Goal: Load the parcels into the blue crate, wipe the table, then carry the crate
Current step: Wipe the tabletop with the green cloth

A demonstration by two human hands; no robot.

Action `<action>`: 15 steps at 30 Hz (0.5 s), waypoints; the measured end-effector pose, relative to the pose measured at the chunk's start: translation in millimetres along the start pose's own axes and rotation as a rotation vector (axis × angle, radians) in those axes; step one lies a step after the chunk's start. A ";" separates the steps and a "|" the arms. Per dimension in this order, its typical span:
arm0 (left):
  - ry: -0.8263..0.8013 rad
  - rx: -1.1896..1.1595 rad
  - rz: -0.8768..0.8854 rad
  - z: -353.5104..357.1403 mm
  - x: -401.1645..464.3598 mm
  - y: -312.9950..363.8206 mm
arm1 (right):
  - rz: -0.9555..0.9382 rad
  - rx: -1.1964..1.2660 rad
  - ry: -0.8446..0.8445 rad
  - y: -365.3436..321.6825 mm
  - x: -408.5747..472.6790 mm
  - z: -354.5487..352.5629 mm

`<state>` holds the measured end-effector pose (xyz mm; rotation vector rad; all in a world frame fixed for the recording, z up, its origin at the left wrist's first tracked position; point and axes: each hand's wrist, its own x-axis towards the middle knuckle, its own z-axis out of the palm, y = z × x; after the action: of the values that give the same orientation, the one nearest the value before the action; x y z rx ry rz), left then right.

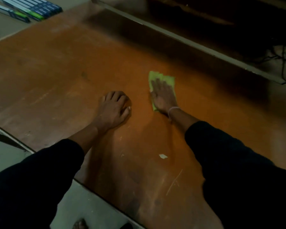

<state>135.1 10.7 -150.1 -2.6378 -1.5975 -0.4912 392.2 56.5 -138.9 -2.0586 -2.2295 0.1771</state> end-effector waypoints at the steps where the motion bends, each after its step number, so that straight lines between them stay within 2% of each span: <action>1: -0.004 -0.003 0.002 -0.7 -0.6 0.2 | -0.126 0.010 -0.031 -1.6 -15.7 -0.8; 2: -0.006 -0.009 0.006 -1.6 -1.1 0.4 | -0.172 0.015 -0.045 2.1 -29.6 -1.9; 3: -0.010 -0.017 0.008 -2.4 -2.0 0.7 | -0.120 0.011 -0.024 8.6 -39.8 -2.1; 5: -0.018 -0.025 0.009 -4.0 -3.1 1.2 | 0.189 0.023 0.038 17.5 -55.0 -3.2; 6: -0.018 -0.024 0.006 -4.2 -3.4 0.6 | 0.283 0.023 0.049 12.1 -62.8 -2.5; 7: -0.017 -0.021 0.002 -3.6 -3.9 -0.3 | 0.260 0.013 0.046 0.6 -72.0 0.2; 10: -0.027 -0.021 0.008 -2.8 -4.1 -0.8 | -0.059 0.017 -0.002 -26.9 -109.6 6.5; 11: -0.028 -0.026 0.005 -3.4 -4.8 -0.4 | -0.076 0.019 -0.004 -25.5 -120.7 6.7; 12: -0.029 -0.029 0.002 -4.4 -5.9 0.1 | -0.015 0.012 0.016 -21.9 -128.1 6.6; 15: -0.047 -0.041 0.012 -6.5 -9.4 0.0 | 0.350 0.005 0.060 -28.1 -142.0 8.0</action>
<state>129.4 1.5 -146.5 -2.7066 -1.6008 -0.4701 374.7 -87.4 -141.9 -2.4015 -1.8173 0.1445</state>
